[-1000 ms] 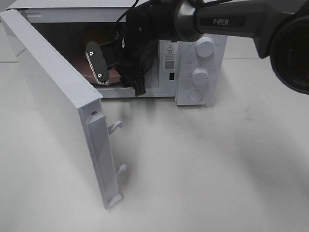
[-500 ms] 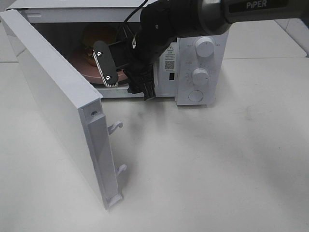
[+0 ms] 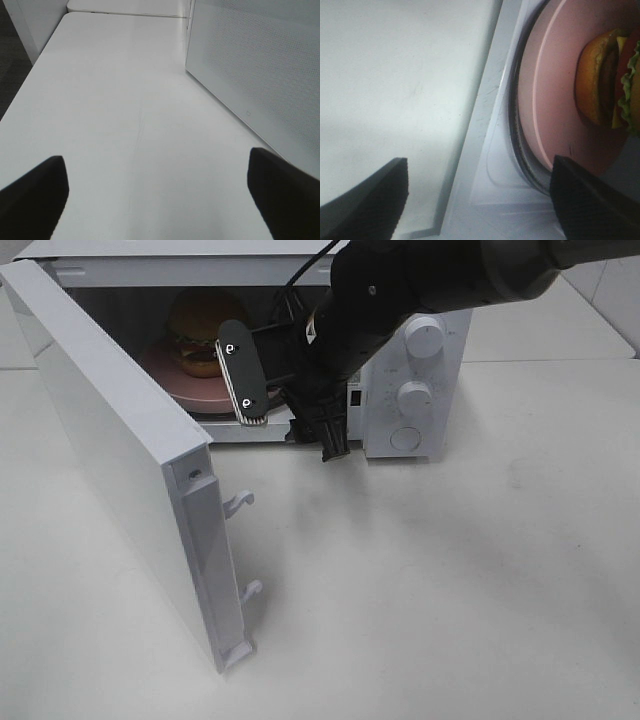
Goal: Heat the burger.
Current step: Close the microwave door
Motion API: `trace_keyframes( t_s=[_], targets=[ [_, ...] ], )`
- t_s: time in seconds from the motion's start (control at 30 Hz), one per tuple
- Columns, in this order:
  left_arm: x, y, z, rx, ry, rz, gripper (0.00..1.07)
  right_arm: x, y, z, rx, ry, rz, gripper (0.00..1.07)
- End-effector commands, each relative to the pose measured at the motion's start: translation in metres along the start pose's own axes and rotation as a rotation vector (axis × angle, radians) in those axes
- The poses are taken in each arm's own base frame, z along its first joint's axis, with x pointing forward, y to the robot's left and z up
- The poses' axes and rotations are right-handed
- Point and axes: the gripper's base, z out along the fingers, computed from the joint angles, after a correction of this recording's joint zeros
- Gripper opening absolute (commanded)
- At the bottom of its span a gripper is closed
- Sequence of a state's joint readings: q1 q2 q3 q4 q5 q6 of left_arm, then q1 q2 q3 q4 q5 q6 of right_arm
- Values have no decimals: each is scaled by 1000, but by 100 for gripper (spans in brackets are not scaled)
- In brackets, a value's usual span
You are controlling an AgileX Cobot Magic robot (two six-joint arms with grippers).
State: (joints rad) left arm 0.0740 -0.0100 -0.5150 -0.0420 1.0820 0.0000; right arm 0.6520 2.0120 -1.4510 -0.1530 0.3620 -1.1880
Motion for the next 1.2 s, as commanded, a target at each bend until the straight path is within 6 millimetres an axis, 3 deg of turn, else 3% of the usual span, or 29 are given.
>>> trace_keyframes(
  t_s=[0.03, 0.53, 0.63, 0.9, 1.0, 1.07, 1.2],
  targets=[
    [0, -1, -3, 4, -33, -4, 90, 3, 3, -18, 18, 2, 37, 76],
    [0, -1, -3, 4, -33, -4, 90, 23, 29, -75, 38, 12, 257, 76],
    [0, -1, -3, 4, -33, -4, 90, 25, 30, -78, 41, 12, 273, 76],
    [0, -1, -3, 4, -33, -4, 90, 34, 52, -118, 58, 6, 595, 76],
    [0, -1, -3, 4, -33, -4, 90, 35, 54, -122, 60, 5, 631, 76],
    [0, -1, -3, 4, -33, -4, 90, 39, 66, -137, 44, 20, 804, 76],
    [0, -1, -3, 4, -33, -4, 90, 42, 75, -148, 18, 53, 927, 76]
  ],
)
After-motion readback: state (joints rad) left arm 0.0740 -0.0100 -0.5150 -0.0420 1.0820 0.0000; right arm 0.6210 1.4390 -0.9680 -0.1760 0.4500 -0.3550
